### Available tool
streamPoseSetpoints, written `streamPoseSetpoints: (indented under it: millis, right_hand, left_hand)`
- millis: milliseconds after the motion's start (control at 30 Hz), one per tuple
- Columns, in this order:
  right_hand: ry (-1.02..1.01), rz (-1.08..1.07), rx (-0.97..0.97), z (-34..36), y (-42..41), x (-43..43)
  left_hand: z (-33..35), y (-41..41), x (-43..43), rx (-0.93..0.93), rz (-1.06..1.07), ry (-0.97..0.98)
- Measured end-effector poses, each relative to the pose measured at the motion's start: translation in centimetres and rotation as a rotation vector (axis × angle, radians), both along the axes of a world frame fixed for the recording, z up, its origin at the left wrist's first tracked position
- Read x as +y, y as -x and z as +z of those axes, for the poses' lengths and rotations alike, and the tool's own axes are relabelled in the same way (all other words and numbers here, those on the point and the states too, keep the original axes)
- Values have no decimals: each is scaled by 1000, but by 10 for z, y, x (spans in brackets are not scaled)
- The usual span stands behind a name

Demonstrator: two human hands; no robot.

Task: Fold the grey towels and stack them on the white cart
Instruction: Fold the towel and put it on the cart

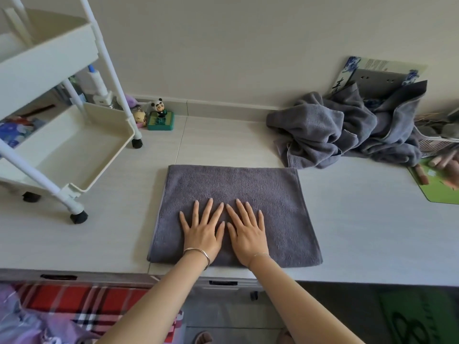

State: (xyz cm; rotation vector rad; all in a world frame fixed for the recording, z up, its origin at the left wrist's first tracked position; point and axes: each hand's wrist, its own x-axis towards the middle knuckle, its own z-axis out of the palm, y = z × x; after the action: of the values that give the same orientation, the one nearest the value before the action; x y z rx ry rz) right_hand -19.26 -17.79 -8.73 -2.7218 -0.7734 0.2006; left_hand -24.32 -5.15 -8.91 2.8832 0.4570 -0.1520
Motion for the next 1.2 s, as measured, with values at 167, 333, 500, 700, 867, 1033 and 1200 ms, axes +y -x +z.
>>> streamPoseSetpoints:
  millis: [167,333,500,700,867,1033,1200]
  right_hand:
    - [109,-188,-53,-7,-11,-52]
    - [124,-337,42,-3,-19,-102]
    - [-246,-483,184,10,-38,-119]
    - [-320,-585,315,33,-64,-116]
    - [-193,-106,157,35,-34,-66]
    - [-113,284,110,23,22,-7]
    - [24,460,23,5,71,40]
  left_hand:
    - [-5,-1,4,-19,56,17]
    - [-4,-2,1,5,59,43]
    - [11,-3,13,-70,128,145]
    - [24,4,60,-65,424,208]
    - [34,12,78,21,551,294]
    - [37,15,91,86,496,336]
    - [45,12,89,100,540,471]
